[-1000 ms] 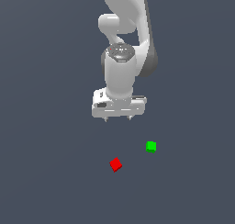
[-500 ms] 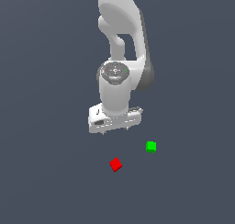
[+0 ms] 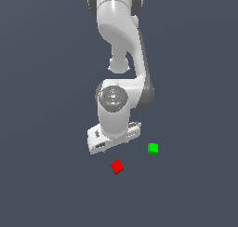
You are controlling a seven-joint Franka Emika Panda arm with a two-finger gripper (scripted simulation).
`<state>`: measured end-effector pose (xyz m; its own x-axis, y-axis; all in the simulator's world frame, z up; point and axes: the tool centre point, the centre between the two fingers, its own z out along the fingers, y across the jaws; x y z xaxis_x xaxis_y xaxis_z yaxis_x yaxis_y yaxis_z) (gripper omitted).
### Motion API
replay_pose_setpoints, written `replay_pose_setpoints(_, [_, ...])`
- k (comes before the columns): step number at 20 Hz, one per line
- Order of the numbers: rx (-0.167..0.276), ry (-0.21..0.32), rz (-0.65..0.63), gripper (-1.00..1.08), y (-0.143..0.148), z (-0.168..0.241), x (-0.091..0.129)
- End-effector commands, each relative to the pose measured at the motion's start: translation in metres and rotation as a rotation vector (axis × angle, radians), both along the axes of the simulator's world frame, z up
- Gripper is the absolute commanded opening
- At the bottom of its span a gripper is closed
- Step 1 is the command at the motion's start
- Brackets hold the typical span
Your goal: Stack the red cube on top of the green cube.
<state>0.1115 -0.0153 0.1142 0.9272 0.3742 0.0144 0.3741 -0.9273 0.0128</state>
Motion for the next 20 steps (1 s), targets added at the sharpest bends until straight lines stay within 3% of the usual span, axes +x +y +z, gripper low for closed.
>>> replay_pose_setpoints(1, [0.001, 0.003, 0.035, 1.0, 0.0, -0.007, 0.01])
replay_pose_setpoints(11, [0.003, 0.013, 0.144, 1.0, 0.003, -0.031, 0.042])
replay_pose_setpoints(20, [0.004, 0.017, 0.196, 1.0, 0.006, -0.041, 0.057])
